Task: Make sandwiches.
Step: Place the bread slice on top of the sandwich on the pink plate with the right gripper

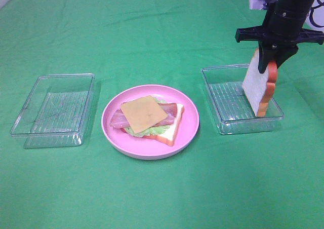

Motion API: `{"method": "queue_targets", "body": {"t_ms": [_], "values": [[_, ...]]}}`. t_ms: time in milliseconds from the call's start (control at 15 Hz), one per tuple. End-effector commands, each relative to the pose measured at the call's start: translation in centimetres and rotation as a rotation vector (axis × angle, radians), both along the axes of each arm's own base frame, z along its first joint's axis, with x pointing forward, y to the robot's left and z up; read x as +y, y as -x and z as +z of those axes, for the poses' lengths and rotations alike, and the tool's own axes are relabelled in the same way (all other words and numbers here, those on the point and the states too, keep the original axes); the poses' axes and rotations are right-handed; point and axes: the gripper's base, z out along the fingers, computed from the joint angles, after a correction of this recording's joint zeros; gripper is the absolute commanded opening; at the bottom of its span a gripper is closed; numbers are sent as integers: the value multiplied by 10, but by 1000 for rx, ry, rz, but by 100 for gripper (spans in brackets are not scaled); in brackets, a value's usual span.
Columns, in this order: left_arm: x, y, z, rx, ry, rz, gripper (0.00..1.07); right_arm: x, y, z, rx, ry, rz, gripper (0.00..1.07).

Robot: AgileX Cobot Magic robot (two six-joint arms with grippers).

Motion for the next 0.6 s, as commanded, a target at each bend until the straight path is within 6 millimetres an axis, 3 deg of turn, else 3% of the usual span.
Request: {"method": "queue_targets", "body": {"t_ms": [67,200,333,467,600], "values": [[0,1,0,-13,12,-4,85,0,10,29,-28,-34,10,0],[0,1,0,-13,12,-4,85,9,22,58,-74,-145,40,0],[0,1,0,-13,12,-4,85,17,32,73,-92,-244,68,0],[0,1,0,-13,12,-4,85,26,44,73,-89,-365,59,0],[0,1,0,-13,12,-4,85,42,58,57,-79,-568,60,0]]}}
